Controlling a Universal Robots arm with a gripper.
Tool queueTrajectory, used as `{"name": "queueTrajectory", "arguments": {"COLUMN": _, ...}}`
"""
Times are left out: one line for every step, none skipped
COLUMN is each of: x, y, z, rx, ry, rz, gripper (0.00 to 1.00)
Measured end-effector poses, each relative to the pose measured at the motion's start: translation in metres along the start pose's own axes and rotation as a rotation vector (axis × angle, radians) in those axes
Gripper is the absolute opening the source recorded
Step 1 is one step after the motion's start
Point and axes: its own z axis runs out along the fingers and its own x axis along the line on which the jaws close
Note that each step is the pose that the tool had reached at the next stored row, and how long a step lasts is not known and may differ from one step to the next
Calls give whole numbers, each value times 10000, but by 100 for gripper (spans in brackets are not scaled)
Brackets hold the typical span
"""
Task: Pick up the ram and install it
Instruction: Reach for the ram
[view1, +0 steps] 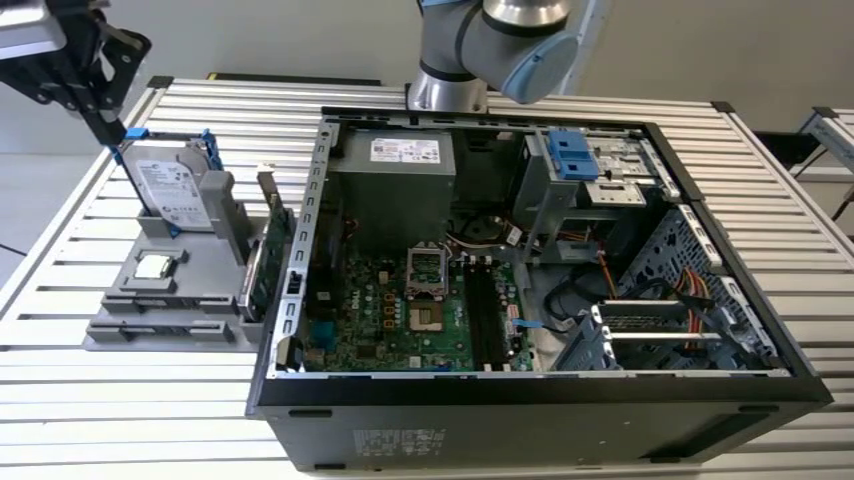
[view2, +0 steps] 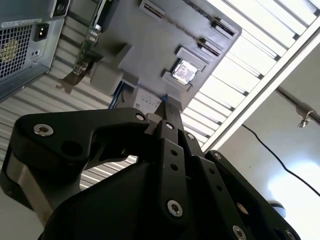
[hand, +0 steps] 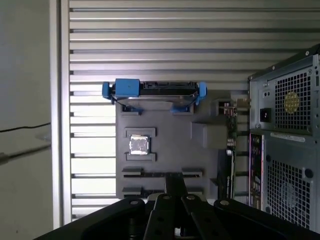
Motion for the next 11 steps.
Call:
{"name": "queueTrajectory", "arguments": {"x": 0, "y": -7, "z": 0, "rx": 0, "ry": 0, "rz": -1, "gripper": 0}}
{"name": "queueTrajectory", "arguments": {"x": 0, "y": -16, "z": 1, "rx": 0, "ry": 0, "rz": -1, "gripper": 0}}
{"name": "queueTrajectory", "arguments": {"x": -1, "y": -25, "z": 1, "rx": 0, "ry": 1, "rz": 0, "gripper": 0}}
{"name": "queueTrajectory", "arguments": {"x": -1, "y": -35, "z": 1, "rx": 0, "ry": 0, "rz": 0, "gripper": 0}}
{"name": "queueTrajectory", "arguments": {"x": -1, "y": -44, "z": 2, "rx": 0, "ry": 1, "rz": -1, "gripper": 0}}
{"name": "queueTrajectory", "arguments": {"x": -1, "y": -54, "z": 2, "rx": 0, "ry": 1, "rz": -1, "gripper": 0}}
{"name": "queueTrajectory", "arguments": {"x": -1, "y": -62, "z": 3, "rx": 0, "ry": 0, "rz": -1, "gripper": 0}}
{"name": "queueTrajectory", "arguments": {"x": -2, "y": -101, "z": 4, "rx": 0, "ry": 1, "rz": -1, "gripper": 0}}
{"name": "queueTrajectory", "arguments": {"x": -2, "y": -110, "z": 5, "rx": 0, "ry": 1, "rz": -1, "gripper": 0}}
{"name": "queueTrajectory", "arguments": {"x": -2, "y": -119, "z": 5, "rx": 0, "ry": 1, "rz": -1, "gripper": 0}}
{"name": "queueTrajectory", "arguments": {"x": -2, "y": -128, "z": 6, "rx": 0, "ry": 1, "rz": -1, "gripper": 0}}
